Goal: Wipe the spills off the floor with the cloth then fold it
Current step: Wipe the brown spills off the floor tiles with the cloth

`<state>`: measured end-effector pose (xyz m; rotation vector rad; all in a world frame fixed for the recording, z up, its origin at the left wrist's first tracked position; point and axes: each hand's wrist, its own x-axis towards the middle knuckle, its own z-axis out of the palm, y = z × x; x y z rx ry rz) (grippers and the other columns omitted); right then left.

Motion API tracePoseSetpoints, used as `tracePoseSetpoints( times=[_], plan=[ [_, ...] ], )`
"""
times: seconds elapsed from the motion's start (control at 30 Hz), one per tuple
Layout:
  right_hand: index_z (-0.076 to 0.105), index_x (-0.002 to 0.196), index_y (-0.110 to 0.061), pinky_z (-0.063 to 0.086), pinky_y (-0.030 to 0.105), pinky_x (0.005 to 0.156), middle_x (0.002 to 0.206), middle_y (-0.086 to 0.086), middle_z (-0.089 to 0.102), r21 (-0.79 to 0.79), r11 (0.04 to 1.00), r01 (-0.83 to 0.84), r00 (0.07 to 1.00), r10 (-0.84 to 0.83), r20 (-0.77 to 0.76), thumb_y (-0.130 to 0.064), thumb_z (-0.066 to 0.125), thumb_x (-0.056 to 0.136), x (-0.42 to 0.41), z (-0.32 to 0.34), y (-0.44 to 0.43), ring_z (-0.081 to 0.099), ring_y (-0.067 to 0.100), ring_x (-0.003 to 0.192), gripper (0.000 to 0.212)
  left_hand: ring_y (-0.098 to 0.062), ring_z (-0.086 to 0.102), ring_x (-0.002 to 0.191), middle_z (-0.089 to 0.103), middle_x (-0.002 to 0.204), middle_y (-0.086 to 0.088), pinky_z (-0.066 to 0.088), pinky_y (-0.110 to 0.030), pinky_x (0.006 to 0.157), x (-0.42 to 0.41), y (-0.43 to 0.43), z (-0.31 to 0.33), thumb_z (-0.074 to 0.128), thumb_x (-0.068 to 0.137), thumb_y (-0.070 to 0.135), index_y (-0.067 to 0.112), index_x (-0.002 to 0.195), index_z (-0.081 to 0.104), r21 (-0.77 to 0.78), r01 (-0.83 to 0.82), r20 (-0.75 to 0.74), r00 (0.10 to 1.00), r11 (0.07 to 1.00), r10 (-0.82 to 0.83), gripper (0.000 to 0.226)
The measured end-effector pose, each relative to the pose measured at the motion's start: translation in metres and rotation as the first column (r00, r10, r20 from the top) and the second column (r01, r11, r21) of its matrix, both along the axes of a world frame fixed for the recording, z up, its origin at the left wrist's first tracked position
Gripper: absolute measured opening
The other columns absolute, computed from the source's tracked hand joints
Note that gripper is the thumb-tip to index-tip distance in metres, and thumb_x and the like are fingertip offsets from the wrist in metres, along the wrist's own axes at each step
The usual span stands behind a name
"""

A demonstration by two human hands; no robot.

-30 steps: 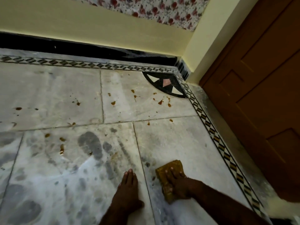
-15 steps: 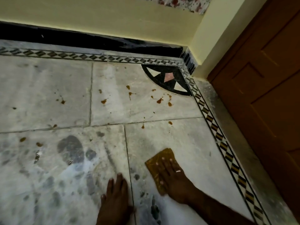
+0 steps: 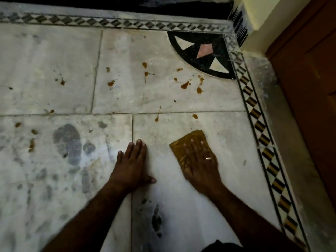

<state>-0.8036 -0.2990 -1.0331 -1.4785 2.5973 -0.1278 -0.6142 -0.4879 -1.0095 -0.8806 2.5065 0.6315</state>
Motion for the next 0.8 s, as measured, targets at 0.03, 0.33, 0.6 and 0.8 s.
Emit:
tracePoseSetpoints(
  times=[0.03, 0.33, 0.6, 0.8],
  plan=[
    [0.037, 0.155, -0.025, 0.033, 0.055, 0.114, 0.163, 0.007, 0.034, 0.014, 0.998, 0.060, 0.998, -0.060, 0.005, -0.041, 0.040, 0.095, -0.011, -0.001, -0.015, 0.032, 0.035, 0.149, 0.063, -0.026, -0.021, 0.150, -0.027, 0.162, -0.002, -0.001, -0.052, 0.122, -0.006, -0.002, 0.001, 0.057, 0.074, 0.079, 0.017, 0.156, -0.014, -0.005, 0.007, -0.012, 1.000, 1.000, -0.007, 0.125],
    [0.031, 0.158, -0.025, 0.027, 0.051, 0.120, 0.165, 0.006, 0.027, -0.023, 0.997, -0.075, 0.994, 0.073, -0.077, -0.041, 0.042, 0.098, -0.006, -0.006, -0.010, 0.028, 0.034, 0.151, 0.063, -0.021, -0.023, 0.149, -0.034, 0.154, 0.001, -0.003, -0.044, 0.123, -0.036, -0.009, -0.005, 0.057, 0.076, 0.077, 0.012, 0.155, -0.016, 0.051, -0.009, -0.051, 0.999, 0.999, 0.011, 0.125],
    [0.031, 0.158, -0.018, 0.023, 0.057, 0.119, 0.164, 0.012, 0.029, 0.054, 0.999, 0.007, 1.000, -0.008, 0.016, -0.048, 0.036, 0.096, 0.020, 0.003, -0.049, 0.026, 0.041, 0.150, 0.069, -0.023, -0.024, 0.149, -0.038, 0.148, 0.001, -0.006, -0.043, 0.121, -0.037, -0.012, -0.009, 0.056, 0.078, 0.076, 0.012, 0.154, -0.018, 0.082, -0.012, -0.060, 0.998, 0.997, 0.017, 0.124],
    [0.050, 0.146, -0.023, 0.039, 0.046, 0.113, 0.160, 0.008, 0.038, -0.051, 0.983, -0.178, 0.947, 0.185, 0.262, -0.040, 0.054, 0.088, -0.008, 0.014, 0.009, 0.039, 0.032, 0.145, 0.060, -0.026, -0.022, 0.150, -0.030, 0.160, -0.007, -0.004, -0.046, 0.122, -0.042, -0.010, -0.003, 0.061, 0.081, 0.070, 0.010, 0.155, -0.016, 0.077, -0.014, -0.038, 0.999, 0.997, 0.017, 0.122]
  ],
)
